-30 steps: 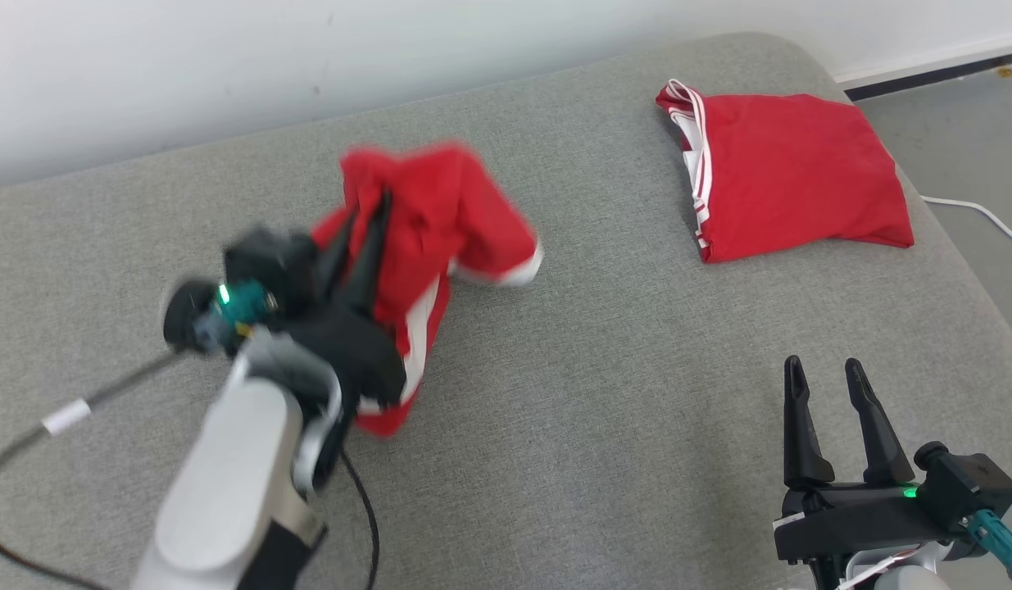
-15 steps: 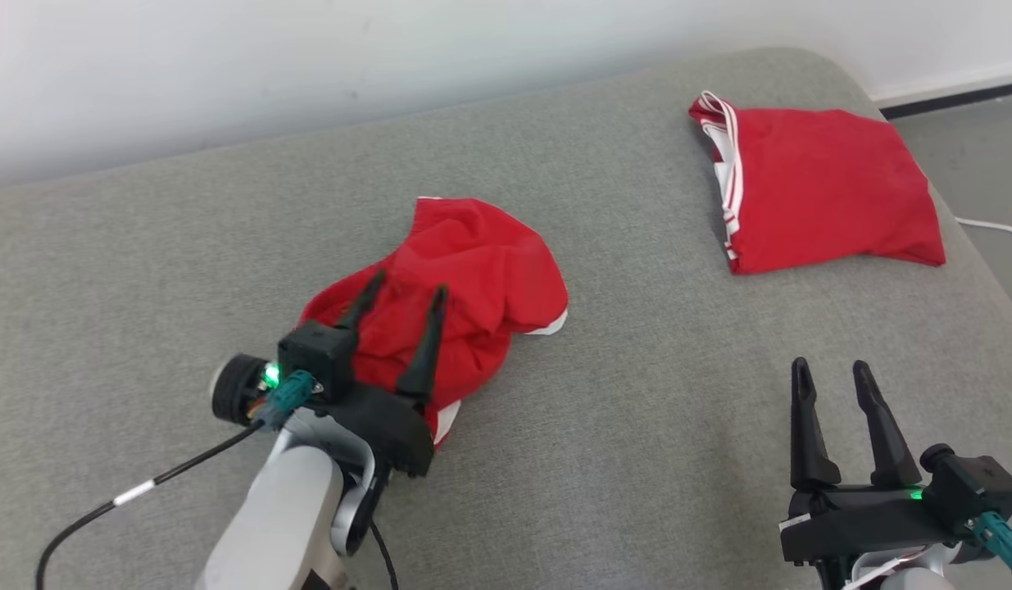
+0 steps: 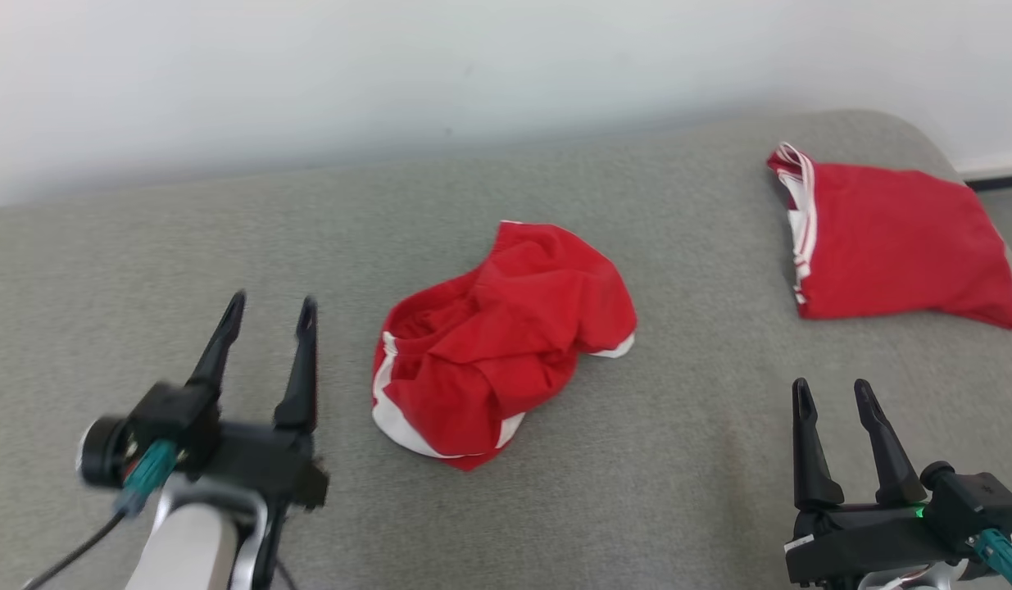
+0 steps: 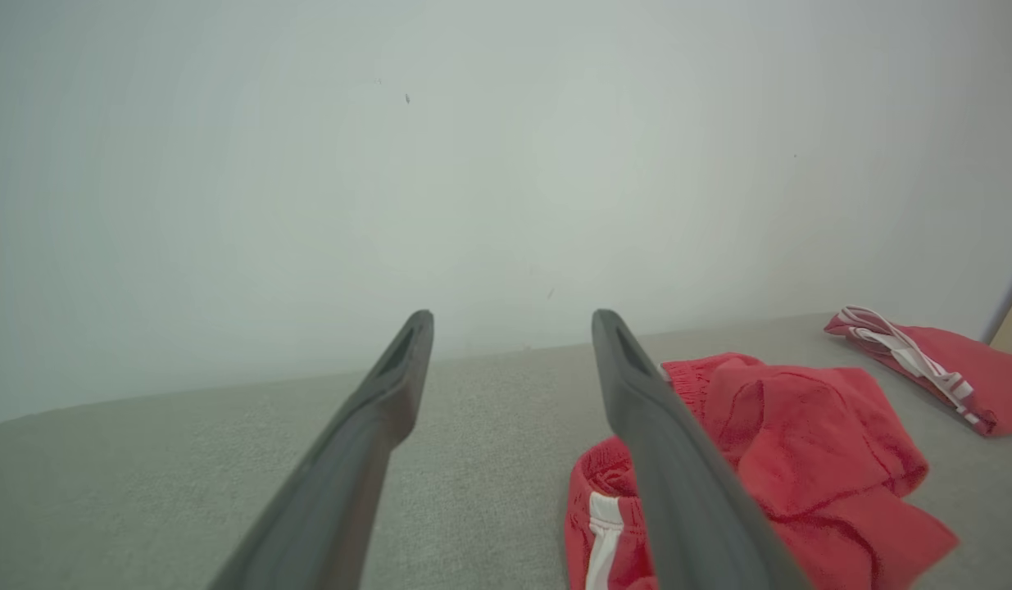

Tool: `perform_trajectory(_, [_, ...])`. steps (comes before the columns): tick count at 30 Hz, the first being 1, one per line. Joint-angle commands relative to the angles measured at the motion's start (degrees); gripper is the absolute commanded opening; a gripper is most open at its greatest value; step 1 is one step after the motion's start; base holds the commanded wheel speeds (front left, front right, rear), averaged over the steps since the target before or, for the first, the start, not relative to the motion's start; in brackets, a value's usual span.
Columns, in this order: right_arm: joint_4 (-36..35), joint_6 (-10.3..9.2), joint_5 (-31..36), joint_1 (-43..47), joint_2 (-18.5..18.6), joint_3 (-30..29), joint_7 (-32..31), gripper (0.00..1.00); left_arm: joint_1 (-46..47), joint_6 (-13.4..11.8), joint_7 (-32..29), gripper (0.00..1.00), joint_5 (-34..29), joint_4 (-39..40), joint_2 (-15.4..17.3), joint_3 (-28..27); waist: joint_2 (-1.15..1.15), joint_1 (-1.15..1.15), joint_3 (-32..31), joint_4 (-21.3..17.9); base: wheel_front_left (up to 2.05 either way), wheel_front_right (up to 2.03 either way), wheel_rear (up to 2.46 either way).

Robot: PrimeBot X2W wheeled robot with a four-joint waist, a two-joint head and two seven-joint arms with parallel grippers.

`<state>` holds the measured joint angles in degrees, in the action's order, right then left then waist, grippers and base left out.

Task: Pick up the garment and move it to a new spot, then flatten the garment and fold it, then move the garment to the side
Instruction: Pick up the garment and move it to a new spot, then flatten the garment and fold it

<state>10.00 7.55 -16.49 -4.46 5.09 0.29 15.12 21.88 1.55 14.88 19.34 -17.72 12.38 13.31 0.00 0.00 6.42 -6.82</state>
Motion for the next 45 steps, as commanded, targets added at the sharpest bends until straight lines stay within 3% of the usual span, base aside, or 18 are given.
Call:
perform_trajectory(1, [-0.14, -0.15, 0.14, 0.71, 0.47, 0.12, 0.0, 1.0, -1.23, -0.11, 0.28, 1.0, -0.1, 0.4, 0.26, -0.25, 0.0, 0.0, -1.79, 1.97, 0.0, 0.0, 0.0])
perform_trajectory(10, [0.21, -0.15, -0.15, 1.73, 1.28, 1.28, -0.01, 1.0, -13.61, -1.92, 0.31, 1.0, 0.2, 10.24, 0.98, -6.36, 0.0, 0.0, -4.2, 4.84, 0.0, 0.0, 0.0])
perform_trajectory(21, [0.7, -0.15, -0.45, 2.95, 1.8, 2.3, -0.31, 1.0, -24.16, 0.4, 0.32, 1.0, -1.65, 15.25, -2.6, -11.13, 0.0, 0.0, -6.16, 6.58, 0.0, 0.0, 0.0])
perform_trajectory(45, [1.34, -0.15, -1.19, 2.96, 2.25, 4.02, -0.72, 1.0, -25.0, 4.57, 0.33, 1.0, -5.16, 13.66, -6.67, -16.57, 0.0, 0.0, -5.98, 7.3, 0.0, 0.0, 0.0])
